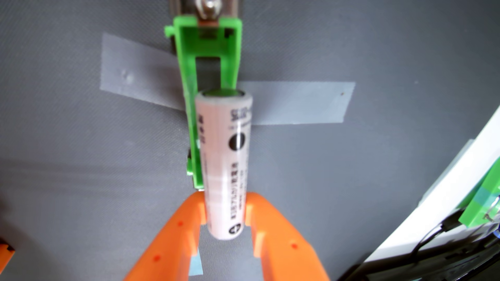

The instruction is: Insert Battery

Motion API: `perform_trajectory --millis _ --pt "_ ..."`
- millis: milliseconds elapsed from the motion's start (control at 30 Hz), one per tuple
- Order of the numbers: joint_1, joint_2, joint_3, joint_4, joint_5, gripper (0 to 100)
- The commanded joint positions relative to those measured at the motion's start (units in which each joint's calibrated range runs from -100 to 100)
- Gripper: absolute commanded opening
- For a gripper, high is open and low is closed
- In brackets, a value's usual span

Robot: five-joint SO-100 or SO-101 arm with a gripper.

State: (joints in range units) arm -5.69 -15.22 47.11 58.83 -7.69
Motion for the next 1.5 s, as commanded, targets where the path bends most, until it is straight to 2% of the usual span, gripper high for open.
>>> perform_trajectory --millis 0,267,933,1167,1467 --pt "-0.21 -1.24 -0.51 -0.4 -0.96 2" --pt "-4.46 -1.24 -0.6 -0.4 -1.32 2" --pt "-3.51 -1.24 0.21 -0.4 -1.37 2" --pt "-3.4 -1.24 3.82 -5.65 -1.32 2" --pt "-3.4 -1.24 4.18 -5.82 -1.32 2"
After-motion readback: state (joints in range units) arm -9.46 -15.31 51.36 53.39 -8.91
